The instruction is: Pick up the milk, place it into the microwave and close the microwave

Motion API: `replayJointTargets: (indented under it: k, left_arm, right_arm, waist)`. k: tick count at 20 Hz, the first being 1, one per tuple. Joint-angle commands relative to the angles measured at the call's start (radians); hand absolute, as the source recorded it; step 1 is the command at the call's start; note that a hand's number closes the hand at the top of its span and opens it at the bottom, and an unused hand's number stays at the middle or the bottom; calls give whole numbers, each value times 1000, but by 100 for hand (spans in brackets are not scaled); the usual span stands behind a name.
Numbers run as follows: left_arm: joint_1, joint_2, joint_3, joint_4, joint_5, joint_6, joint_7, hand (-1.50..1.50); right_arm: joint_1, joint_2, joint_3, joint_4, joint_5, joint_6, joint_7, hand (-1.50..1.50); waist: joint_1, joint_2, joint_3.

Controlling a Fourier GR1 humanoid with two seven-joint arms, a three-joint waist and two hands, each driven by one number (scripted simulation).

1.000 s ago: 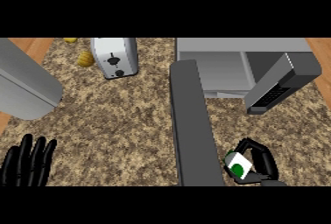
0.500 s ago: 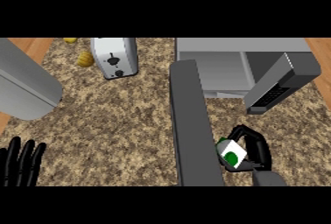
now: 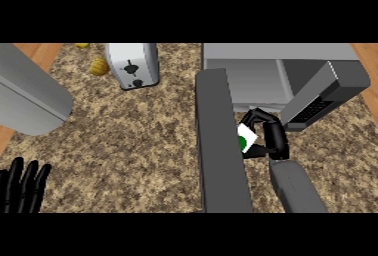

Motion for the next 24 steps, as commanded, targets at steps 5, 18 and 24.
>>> replayJointTargets:
  k: [5,18,24]
  left_arm:
    - [-55,11,57,55,39,-23,-9,-150]
    - [-130,25,42,63,42,-46,33,-150]
    - [-87,25,36,66,18,-49,8,-150]
  right_arm:
    - [-347,-72,-112,320,38,-127,98,150]
    - [-536,-202,-208,641,83,-384,33,150]
    - [-607,-237,-125,719,205,-537,53,-150]
  waist:
    - [21,9,1]
    - [72,38,5]
    - [103,42,3]
